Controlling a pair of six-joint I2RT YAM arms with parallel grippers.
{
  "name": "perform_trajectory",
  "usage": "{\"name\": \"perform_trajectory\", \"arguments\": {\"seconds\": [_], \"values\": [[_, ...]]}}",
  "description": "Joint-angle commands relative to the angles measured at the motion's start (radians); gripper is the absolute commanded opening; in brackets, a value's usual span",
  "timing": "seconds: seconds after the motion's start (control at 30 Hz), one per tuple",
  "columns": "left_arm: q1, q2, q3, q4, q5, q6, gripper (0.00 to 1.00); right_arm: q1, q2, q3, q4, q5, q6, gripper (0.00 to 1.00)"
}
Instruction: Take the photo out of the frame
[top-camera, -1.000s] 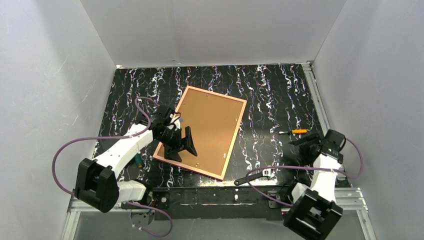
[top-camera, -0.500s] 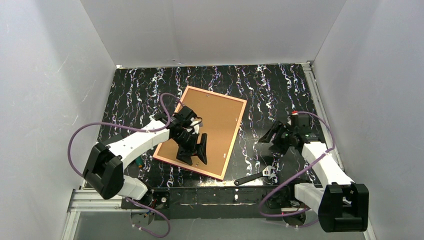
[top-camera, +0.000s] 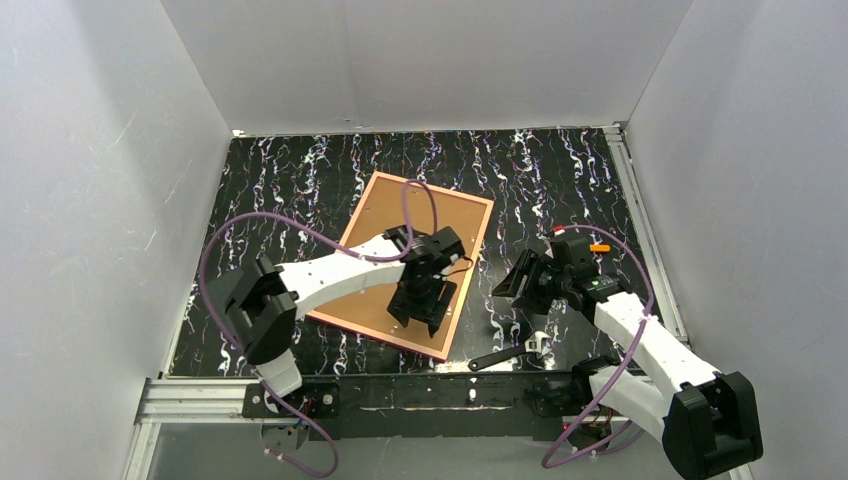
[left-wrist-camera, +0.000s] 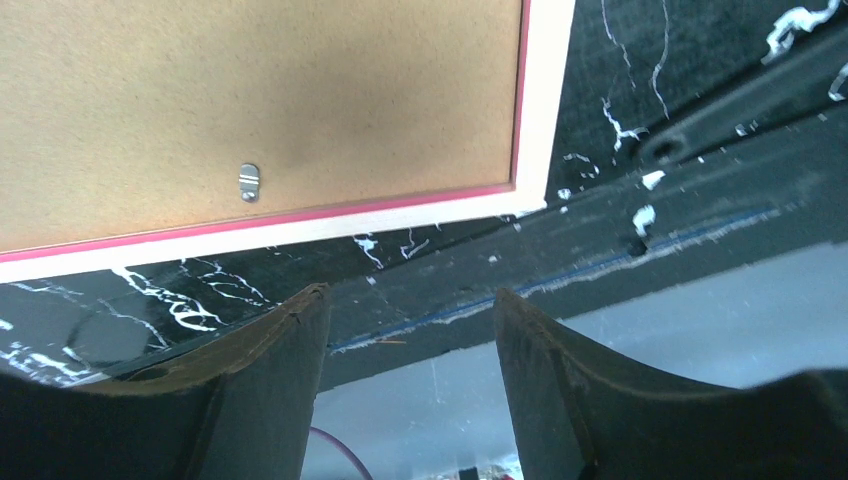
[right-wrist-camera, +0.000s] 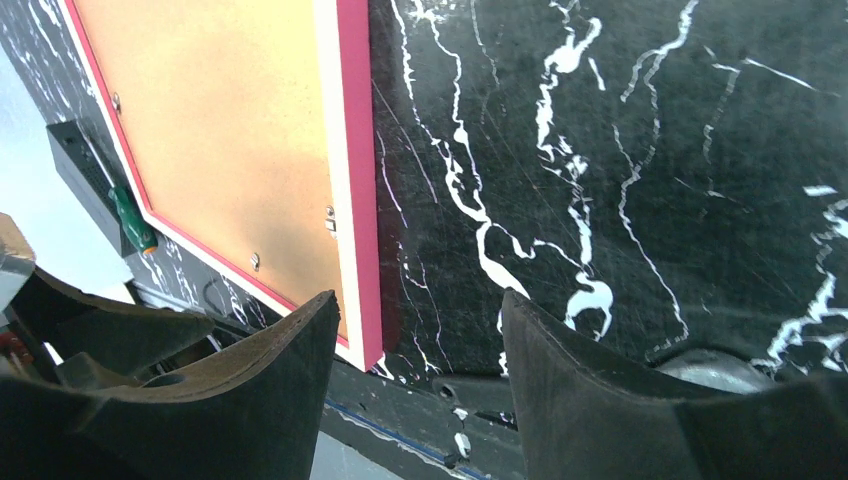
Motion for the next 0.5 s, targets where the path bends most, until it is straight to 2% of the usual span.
{"name": "perform_trajectory", "arguments": {"seconds": [0.0, 0.2, 0.47], "values": [[-0.055, 0.090, 0.099, -0.229, -0.188, -0.071, 0.60, 0.004, -0.090, -0.003, -0.098, 0.085, 0.037, 0.68], [-0.104, 0.214, 0.216, -0.278, -0.206, -0.116, 0.60, 0.004, -0.300, -0.036, -0.193, 0.148, 0.056, 0.67], [-0.122, 0.301, 0.258, -0.258, -0.190, -0.181, 0.62, 0.004, -0.565, -0.080, -0.283, 0.168, 0.073, 0.65]]}}
